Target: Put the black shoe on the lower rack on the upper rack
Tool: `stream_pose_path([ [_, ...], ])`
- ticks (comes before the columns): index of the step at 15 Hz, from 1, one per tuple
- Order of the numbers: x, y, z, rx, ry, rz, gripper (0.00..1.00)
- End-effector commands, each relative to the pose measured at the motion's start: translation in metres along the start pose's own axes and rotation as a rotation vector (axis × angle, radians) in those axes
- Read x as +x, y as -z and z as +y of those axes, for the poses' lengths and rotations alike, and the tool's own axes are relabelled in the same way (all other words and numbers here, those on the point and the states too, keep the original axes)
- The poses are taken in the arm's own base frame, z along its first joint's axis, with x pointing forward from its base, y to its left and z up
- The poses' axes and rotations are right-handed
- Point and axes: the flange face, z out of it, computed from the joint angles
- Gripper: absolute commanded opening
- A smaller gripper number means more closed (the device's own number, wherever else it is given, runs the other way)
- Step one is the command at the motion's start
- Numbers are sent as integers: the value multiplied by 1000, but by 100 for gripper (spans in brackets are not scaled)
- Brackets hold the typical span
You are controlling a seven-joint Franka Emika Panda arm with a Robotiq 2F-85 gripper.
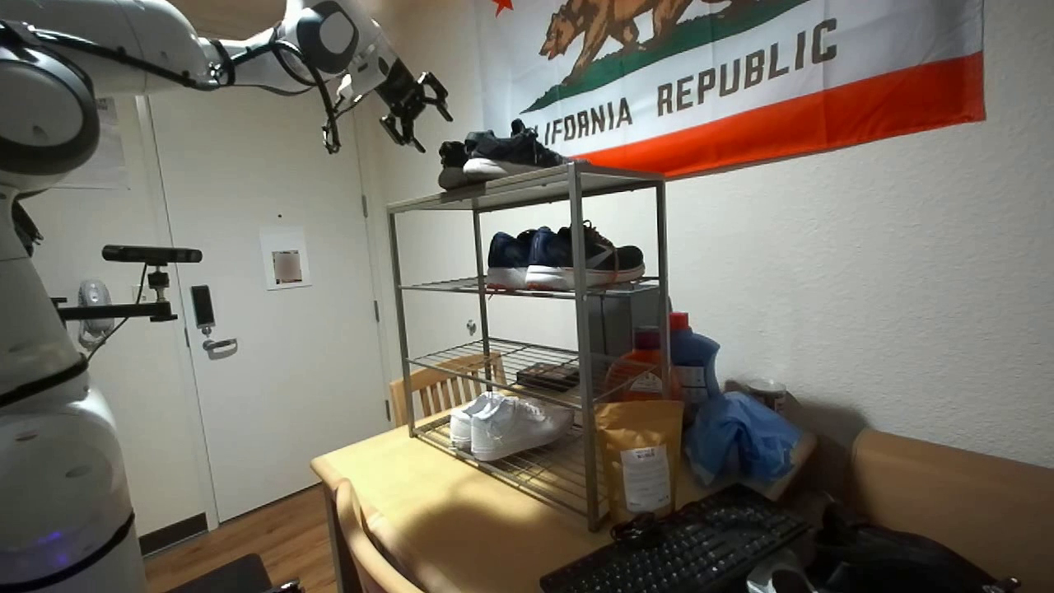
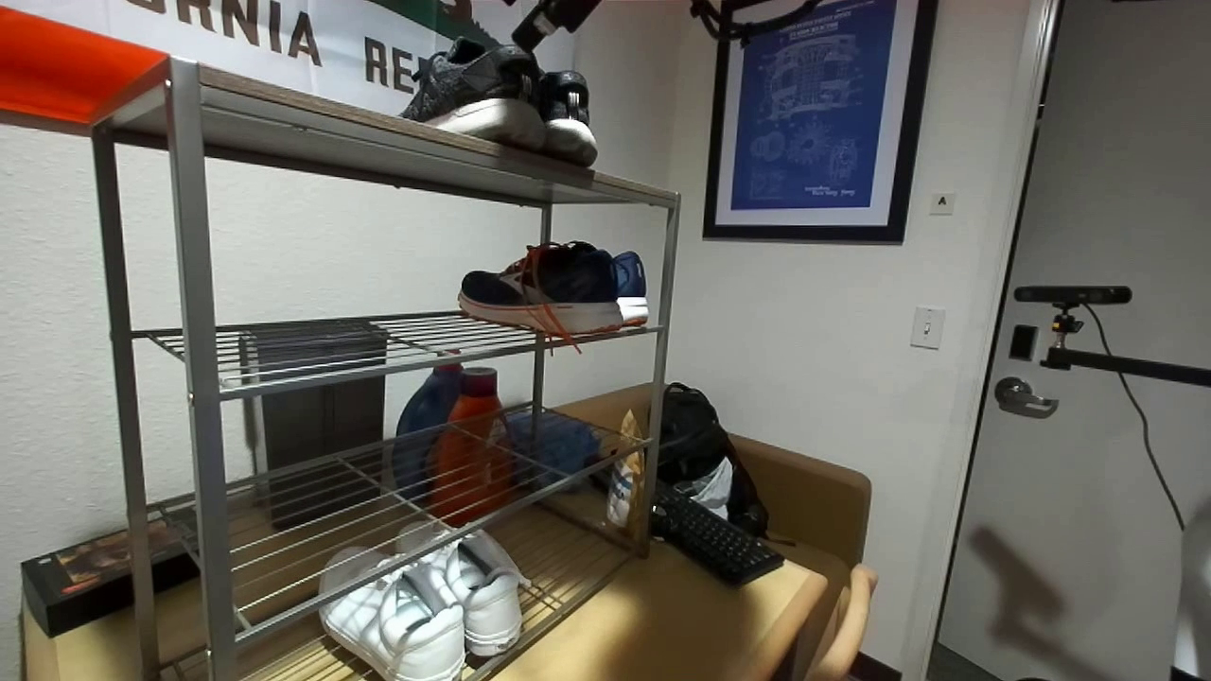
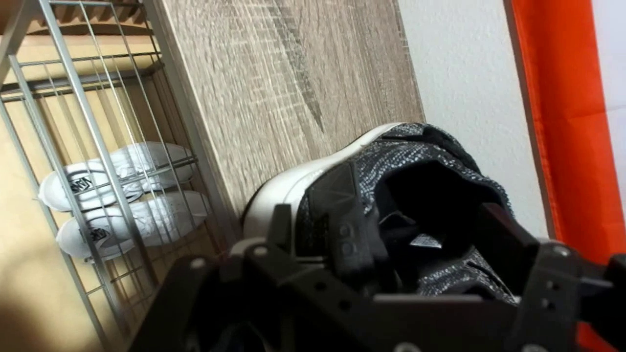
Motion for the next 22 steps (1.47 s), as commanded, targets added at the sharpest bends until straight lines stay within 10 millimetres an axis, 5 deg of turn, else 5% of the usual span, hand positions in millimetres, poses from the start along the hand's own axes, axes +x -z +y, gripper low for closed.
stream_pose_path([
  [1, -2, 43, -3, 40, -15, -13, 100],
  [8, -4, 69, 6, 69, -3, -21, 100],
  [22, 9, 36, 82, -96, 80, 152, 100],
])
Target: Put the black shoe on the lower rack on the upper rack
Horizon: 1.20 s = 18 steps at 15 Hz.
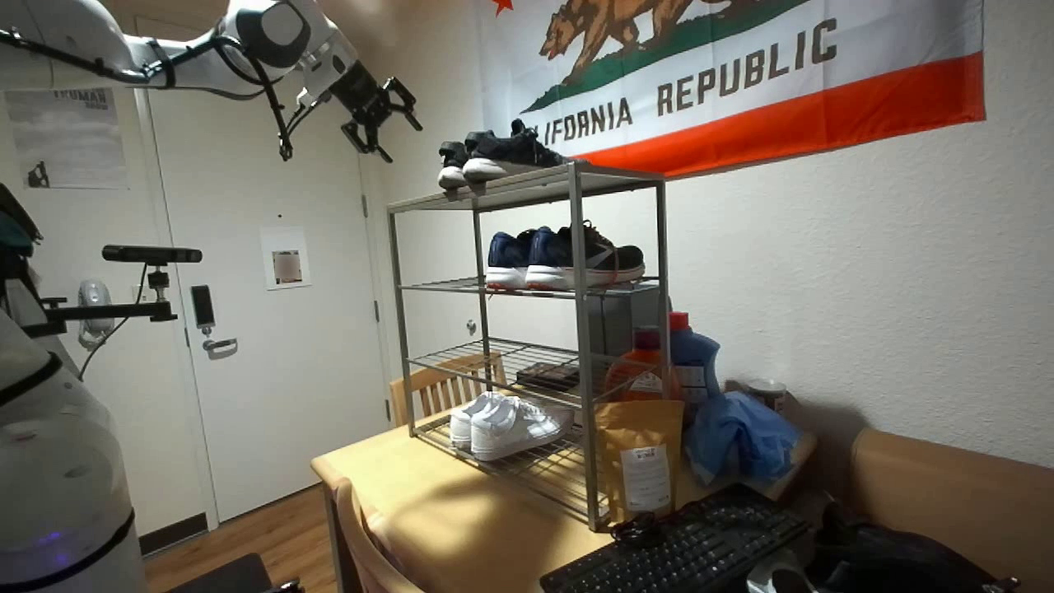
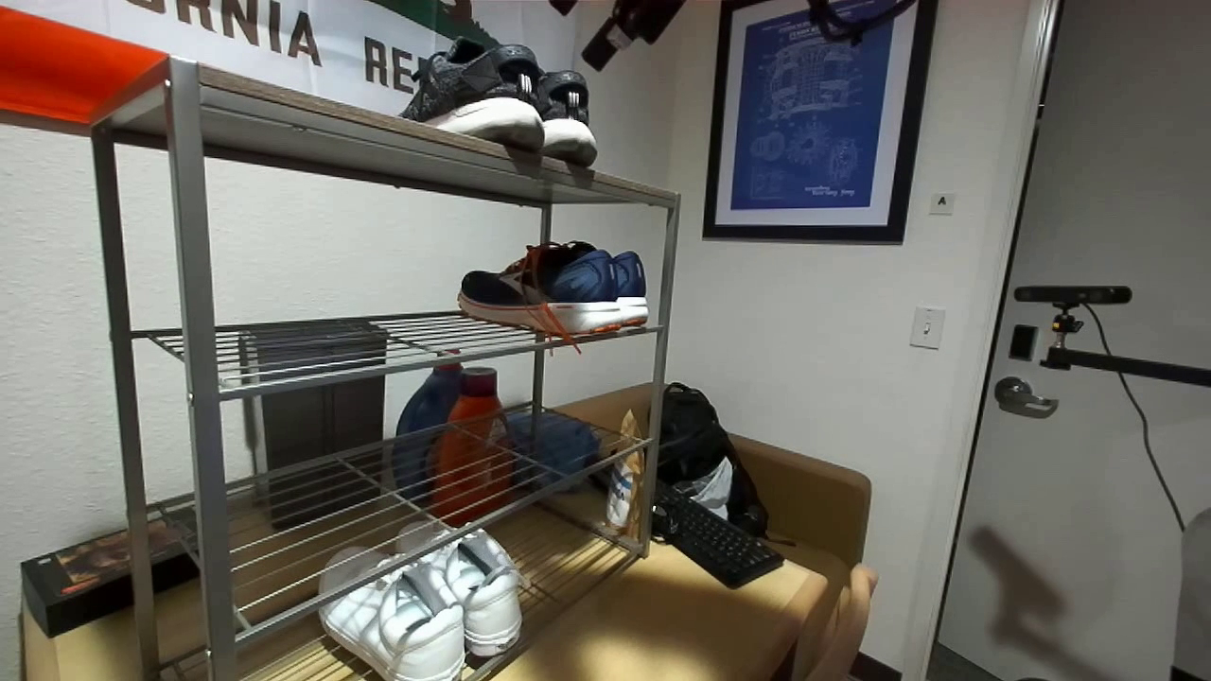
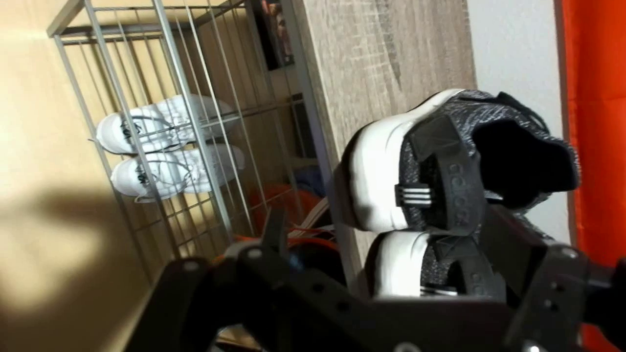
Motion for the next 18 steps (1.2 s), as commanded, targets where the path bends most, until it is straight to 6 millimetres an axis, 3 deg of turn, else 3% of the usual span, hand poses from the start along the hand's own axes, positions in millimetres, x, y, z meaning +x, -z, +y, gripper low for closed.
stream_pose_path([
  [1, 8, -15, 23, -73, 17, 70, 100],
  [8, 29, -60, 32, -225, -18, 155, 100],
  [18, 28, -86, 56, -418, 74, 218, 100],
])
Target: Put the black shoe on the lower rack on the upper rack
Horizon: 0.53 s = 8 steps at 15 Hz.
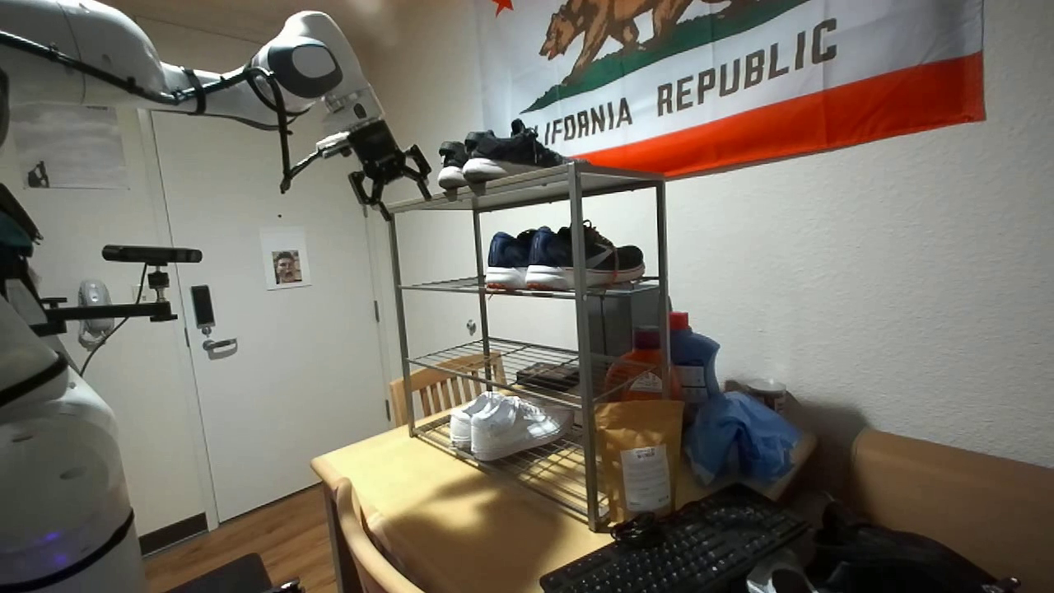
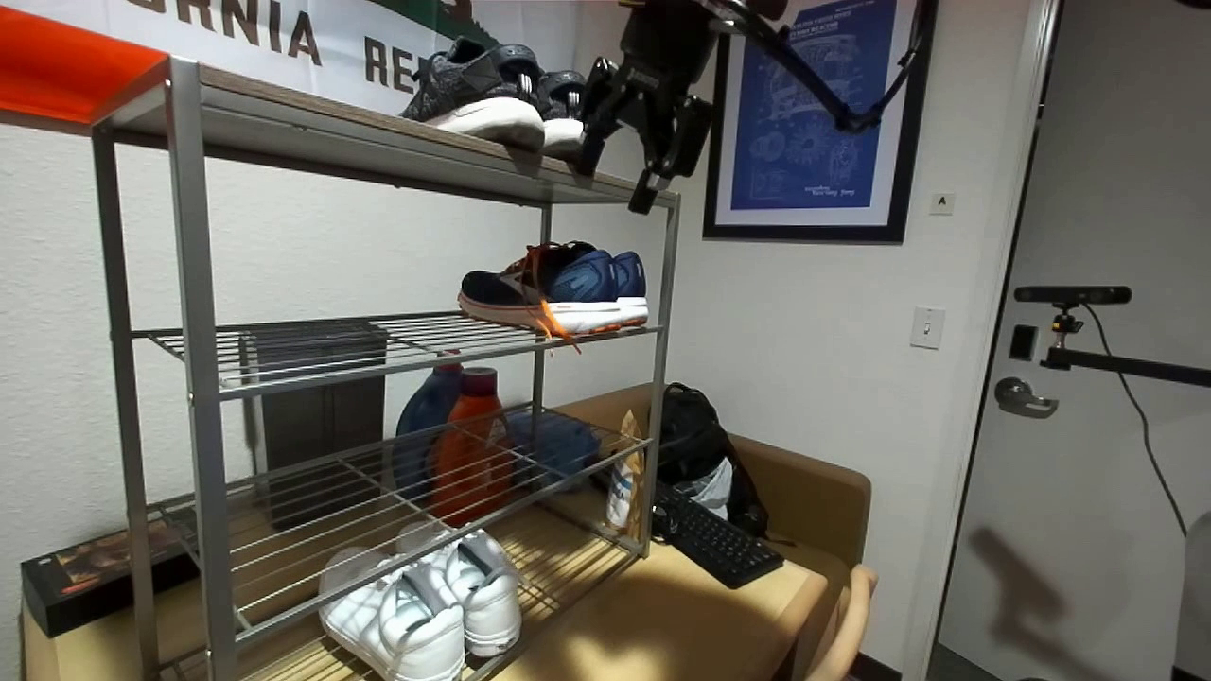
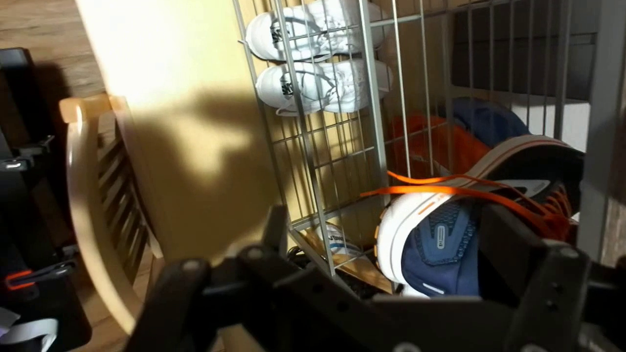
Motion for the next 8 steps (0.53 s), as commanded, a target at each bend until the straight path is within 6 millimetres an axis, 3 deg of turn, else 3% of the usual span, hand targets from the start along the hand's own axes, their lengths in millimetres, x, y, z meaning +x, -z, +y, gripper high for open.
stream_pose_path([
  [1, -6, -11, 6, -77, 50, 39, 100],
  [8, -8, -18, 7, -94, 63, 31, 100],
])
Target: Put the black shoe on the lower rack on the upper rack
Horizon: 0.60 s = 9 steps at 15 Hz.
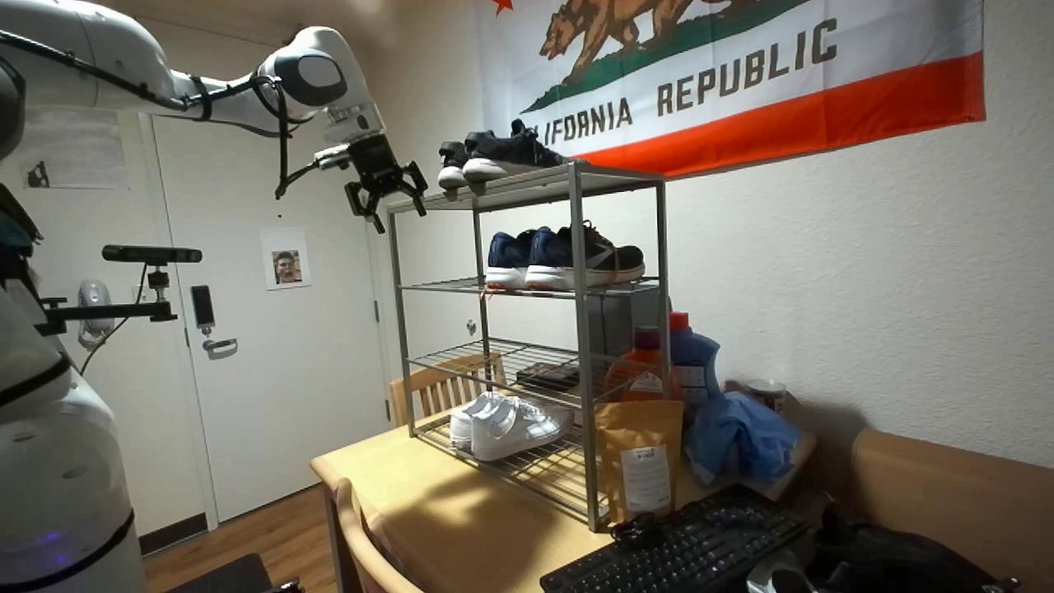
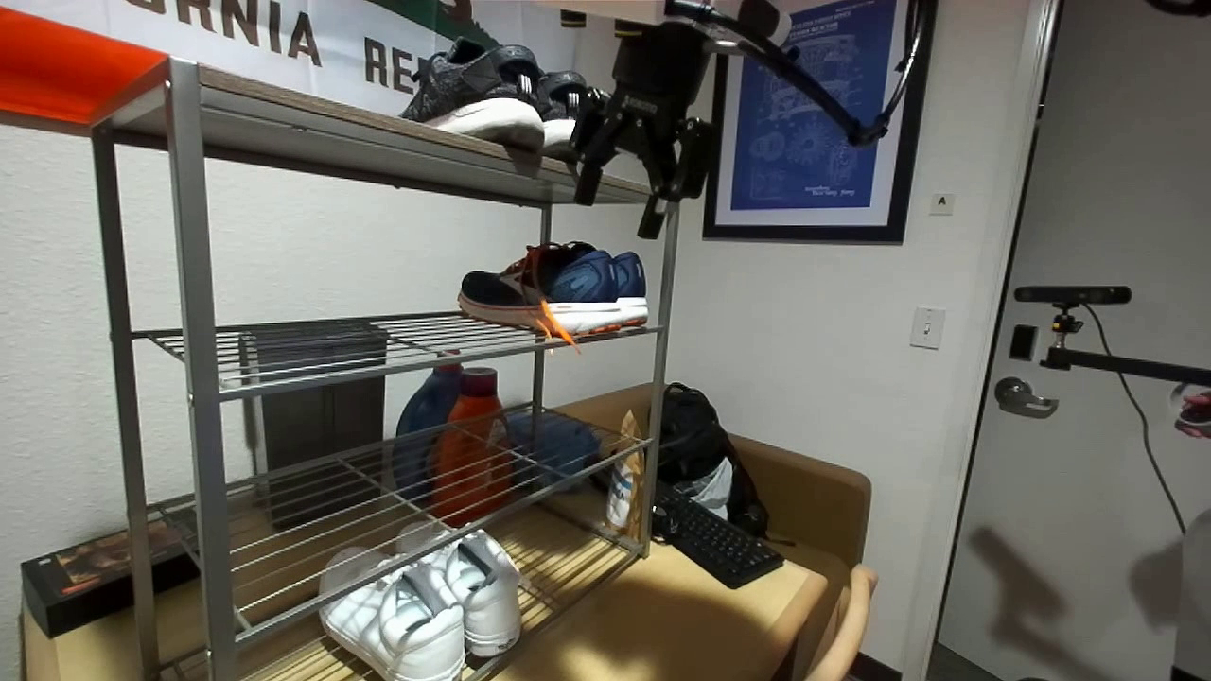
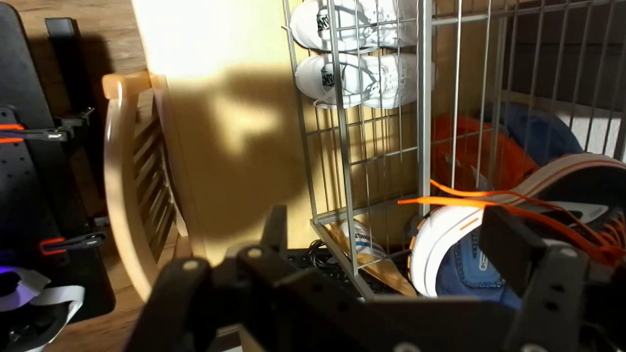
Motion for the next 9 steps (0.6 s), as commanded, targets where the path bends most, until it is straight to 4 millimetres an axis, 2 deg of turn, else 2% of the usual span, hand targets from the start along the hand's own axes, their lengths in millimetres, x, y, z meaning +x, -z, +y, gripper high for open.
stream_pose_path([
  [1, -1, -5, -1, -4, 11, 20, 100],
  [9, -36, -54, 22, -119, 103, 50, 100],
])
